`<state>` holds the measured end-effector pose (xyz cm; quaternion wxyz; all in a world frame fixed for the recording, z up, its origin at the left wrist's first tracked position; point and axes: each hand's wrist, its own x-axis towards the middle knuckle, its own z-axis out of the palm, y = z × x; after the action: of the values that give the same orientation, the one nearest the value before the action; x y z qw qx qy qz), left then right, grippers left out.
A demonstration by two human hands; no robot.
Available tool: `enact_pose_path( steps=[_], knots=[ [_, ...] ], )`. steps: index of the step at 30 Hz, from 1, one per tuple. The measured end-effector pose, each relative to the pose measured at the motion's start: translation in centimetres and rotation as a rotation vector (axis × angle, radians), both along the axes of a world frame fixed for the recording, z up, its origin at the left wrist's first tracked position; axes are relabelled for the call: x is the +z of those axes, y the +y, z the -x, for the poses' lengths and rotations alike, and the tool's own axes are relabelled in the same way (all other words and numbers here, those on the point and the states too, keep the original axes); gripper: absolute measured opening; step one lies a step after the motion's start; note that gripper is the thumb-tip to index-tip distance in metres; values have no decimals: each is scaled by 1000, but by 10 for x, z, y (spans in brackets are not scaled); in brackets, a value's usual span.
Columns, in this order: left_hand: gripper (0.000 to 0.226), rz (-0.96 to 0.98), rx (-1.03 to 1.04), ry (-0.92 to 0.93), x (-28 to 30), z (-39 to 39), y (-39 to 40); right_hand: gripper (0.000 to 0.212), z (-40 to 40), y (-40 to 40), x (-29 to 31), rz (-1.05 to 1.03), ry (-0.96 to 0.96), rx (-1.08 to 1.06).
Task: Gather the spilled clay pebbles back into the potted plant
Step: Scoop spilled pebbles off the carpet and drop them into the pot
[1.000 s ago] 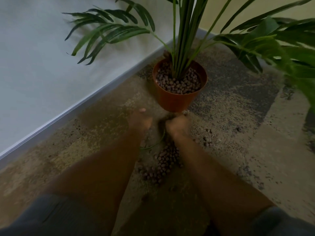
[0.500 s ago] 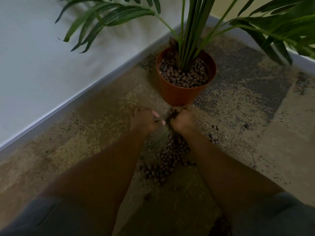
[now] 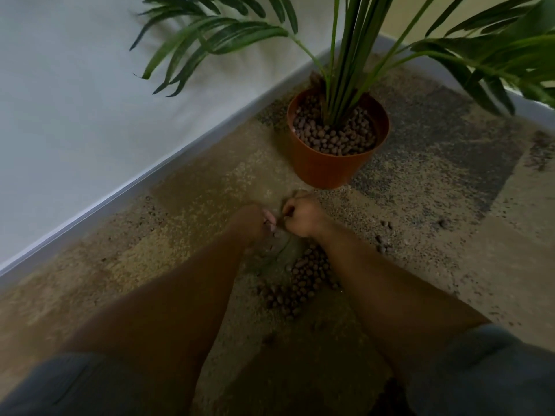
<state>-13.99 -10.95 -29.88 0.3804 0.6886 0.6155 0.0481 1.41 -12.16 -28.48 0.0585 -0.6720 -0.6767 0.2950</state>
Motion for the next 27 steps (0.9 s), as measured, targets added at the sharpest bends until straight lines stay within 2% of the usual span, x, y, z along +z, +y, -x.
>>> enact_pose_path(
  steps=[5,12,17,19,22,24,27],
  knots=[
    [12,19,-34,47,4,15,-9,26,18,-6,4,128,9,139],
    [24,88,-199,182,24,27,-24,41,30,-22,7,152,-7,253],
    [27,102,-301,284,31,30,-35,36,40,-35,8,155,3,285],
    [32,131,-303,276,29,31,-37,30,43,-40,7,129,-12,292],
    [57,177,-275,263,25,33,-45,23,47,-48,5,92,13,254],
    [69,136,-232,276,21,34,-53,22,48,-52,5,96,28,220],
    [67,74,-162,240,16,35,-65,22,51,-56,9,103,28,184]
  ],
)
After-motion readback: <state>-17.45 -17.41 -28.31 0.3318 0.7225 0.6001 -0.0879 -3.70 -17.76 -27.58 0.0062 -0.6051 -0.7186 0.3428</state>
